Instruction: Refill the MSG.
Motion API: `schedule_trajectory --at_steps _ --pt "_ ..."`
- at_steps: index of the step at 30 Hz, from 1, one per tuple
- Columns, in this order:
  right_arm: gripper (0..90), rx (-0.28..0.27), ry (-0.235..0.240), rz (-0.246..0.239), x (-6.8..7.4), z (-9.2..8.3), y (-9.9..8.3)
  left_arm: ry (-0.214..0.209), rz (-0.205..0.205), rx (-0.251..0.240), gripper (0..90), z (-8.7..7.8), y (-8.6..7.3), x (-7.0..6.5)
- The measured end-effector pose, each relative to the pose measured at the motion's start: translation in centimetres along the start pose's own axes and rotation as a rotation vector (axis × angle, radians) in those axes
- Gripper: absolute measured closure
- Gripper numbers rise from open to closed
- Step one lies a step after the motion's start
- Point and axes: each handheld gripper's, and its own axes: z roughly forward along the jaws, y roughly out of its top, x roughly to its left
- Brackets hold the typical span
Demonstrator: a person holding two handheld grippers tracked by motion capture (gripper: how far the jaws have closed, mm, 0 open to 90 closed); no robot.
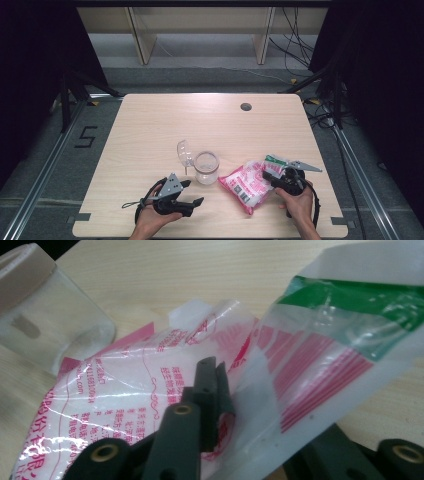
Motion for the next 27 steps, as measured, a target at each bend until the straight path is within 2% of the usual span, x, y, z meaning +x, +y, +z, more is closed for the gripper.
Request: schedule_trajectory --at_steps 1,2,3,4,6,7,8,9,10,12,14,16,17,19,20,21,22,23,24,25,27 --pt "80.4 0.004 -0.002 0.009 0.1 0.0 0.0 -0.003 -0.004 -0.007 26.4 0.1 0.0 0.0" --pt "85.3 -0.011 -0.009 -0.036 -0.2 -0.1 0.2 0.005 0.003 0.002 26.5 0.1 -0.1 0.0" --pt "87.4 -0.034 0.006 -0.043 -0.1 0.1 0.1 -0.003 -0.002 -0.002 26.4 0.2 -0.1 0.0" --pt "89.0 -0.028 0.007 -0.058 -0.1 -0.1 0.1 -0.008 -0.017 -0.010 26.5 0.2 -0.1 -0.2" --pt "90.0 -0.035 0.024 -0.051 0.2 -0.1 0.1 -0.001 -0.002 0.000 26.5 0.2 -0.1 0.0" --pt "90.0 -0.039 0.025 -0.017 0.6 -0.2 0.1 -0.014 -0.007 -0.016 26.5 0.2 -0.1 -0.2" --pt "90.0 -0.039 0.025 -0.017 0.6 -0.2 0.1 -0.014 -0.007 -0.016 26.5 0.2 -0.1 -0.2" --pt "90.0 -0.041 0.012 -0.060 0.3 -0.2 0.2 -0.015 -0.013 -0.020 26.5 0.2 -0.1 -0.2" --pt "90.0 -0.060 0.020 -0.063 0.6 -0.3 0.3 -0.012 -0.007 -0.016 26.4 0.2 -0.1 -0.2" --pt "90.0 -0.047 0.017 -0.055 0.9 -0.6 0.3 -0.009 -0.009 -0.022 26.5 0.2 -0.1 -0.2" --pt "90.0 -0.080 0.016 -0.096 1.1 -0.6 0.5 -0.010 -0.010 -0.015 26.5 0.2 -0.1 -0.2" --pt "90.0 -0.076 0.017 -0.098 1.3 -0.9 0.6 -0.009 -0.020 -0.027 26.5 0.2 -0.1 -0.3" --pt "90.0 -0.099 0.036 -0.082 1.6 -1.0 0.7 -0.010 -0.011 -0.023 26.5 0.2 -0.1 -0.2" --pt "90.0 -0.125 0.050 -0.113 1.8 -1.4 1.0 -0.011 -0.004 -0.022 26.5 0.2 0.0 -0.3" --pt "90.0 -0.134 0.063 -0.086 2.3 -1.6 1.1 -0.012 -0.007 -0.020 26.5 0.2 0.0 -0.3" --pt "90.0 -0.166 0.079 -0.135 2.6 -1.9 1.5 -0.010 -0.009 -0.012 26.5 0.3 0.0 -0.4" --pt "90.0 -0.166 0.079 -0.135 2.6 -1.9 1.5 -0.010 -0.009 -0.012 26.5 0.3 0.0 -0.4" --pt "90.0 -0.164 0.089 -0.163 3.2 -2.4 1.9 -0.012 -0.007 -0.018 26.5 0.5 0.0 -0.6" --pt "90.0 -0.164 0.089 -0.163 3.2 -2.4 1.9 -0.012 -0.007 -0.018 26.5 0.5 0.0 -0.6" --pt "90.0 -0.173 0.099 -0.129 3.7 -2.5 1.8 -0.010 -0.004 -0.014 26.5 0.6 0.0 -0.8" --pt "90.0 -0.171 0.130 -0.154 4.4 -2.8 2.2 -0.013 -0.001 -0.011 26.5 0.8 0.0 -1.0"
